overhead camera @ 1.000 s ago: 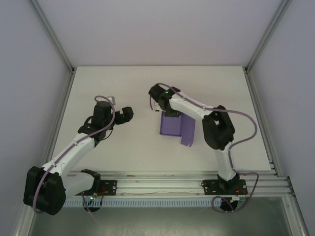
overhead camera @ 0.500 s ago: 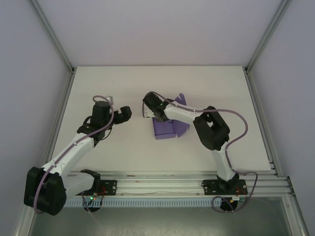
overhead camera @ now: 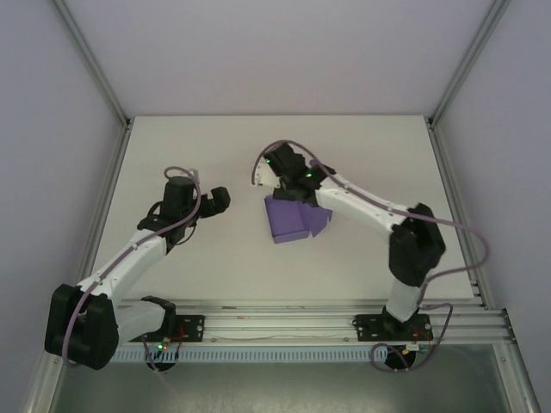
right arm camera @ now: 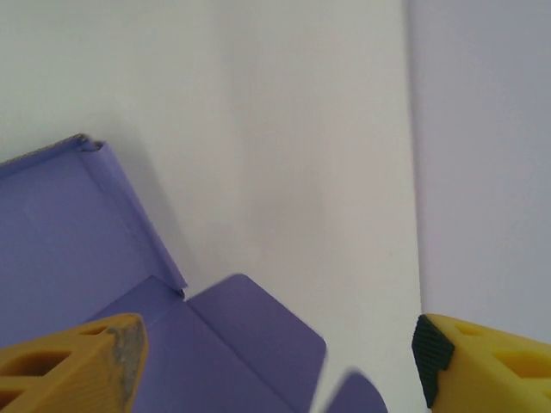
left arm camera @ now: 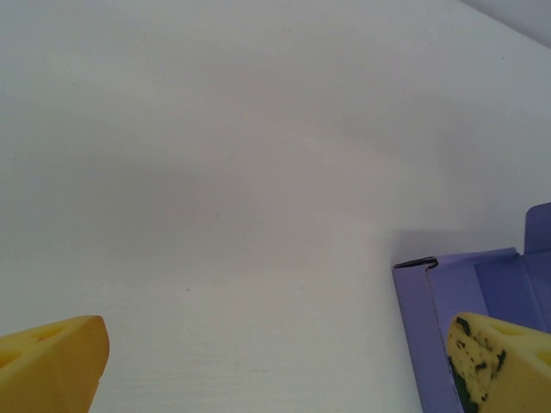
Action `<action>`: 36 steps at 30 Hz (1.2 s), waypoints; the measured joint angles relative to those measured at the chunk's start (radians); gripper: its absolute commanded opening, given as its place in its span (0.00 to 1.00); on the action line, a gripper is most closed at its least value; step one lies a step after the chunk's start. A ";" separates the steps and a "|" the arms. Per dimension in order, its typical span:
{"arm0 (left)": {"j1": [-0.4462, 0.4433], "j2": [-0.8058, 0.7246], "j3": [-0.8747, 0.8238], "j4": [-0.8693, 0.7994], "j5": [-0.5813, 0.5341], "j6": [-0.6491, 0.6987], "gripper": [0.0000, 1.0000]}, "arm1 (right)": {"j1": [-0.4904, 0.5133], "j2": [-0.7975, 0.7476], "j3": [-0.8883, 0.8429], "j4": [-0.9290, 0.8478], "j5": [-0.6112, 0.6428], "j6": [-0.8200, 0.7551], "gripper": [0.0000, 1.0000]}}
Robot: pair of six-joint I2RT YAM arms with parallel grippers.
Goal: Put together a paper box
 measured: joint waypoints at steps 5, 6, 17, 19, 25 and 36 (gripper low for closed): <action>0.000 0.080 0.012 0.013 0.009 -0.004 1.00 | 0.001 -0.185 -0.088 -0.001 0.122 0.613 0.94; 0.000 0.095 0.017 0.014 0.012 -0.004 1.00 | -0.001 -0.235 -0.126 -0.018 0.123 0.750 0.94; 0.002 0.199 0.068 0.059 0.057 -0.003 1.00 | -0.014 -0.533 -0.615 -0.023 -0.081 1.476 0.74; 0.002 0.214 0.068 0.067 0.066 -0.003 1.00 | -0.014 -0.532 -0.644 0.000 -0.110 1.514 0.66; 0.002 0.237 0.074 0.071 0.091 -0.003 1.00 | -0.022 -0.492 -0.663 0.059 -0.141 1.573 0.21; 0.002 0.235 0.097 0.071 0.154 0.055 1.00 | -0.143 -0.442 -0.644 0.121 -0.314 1.235 0.00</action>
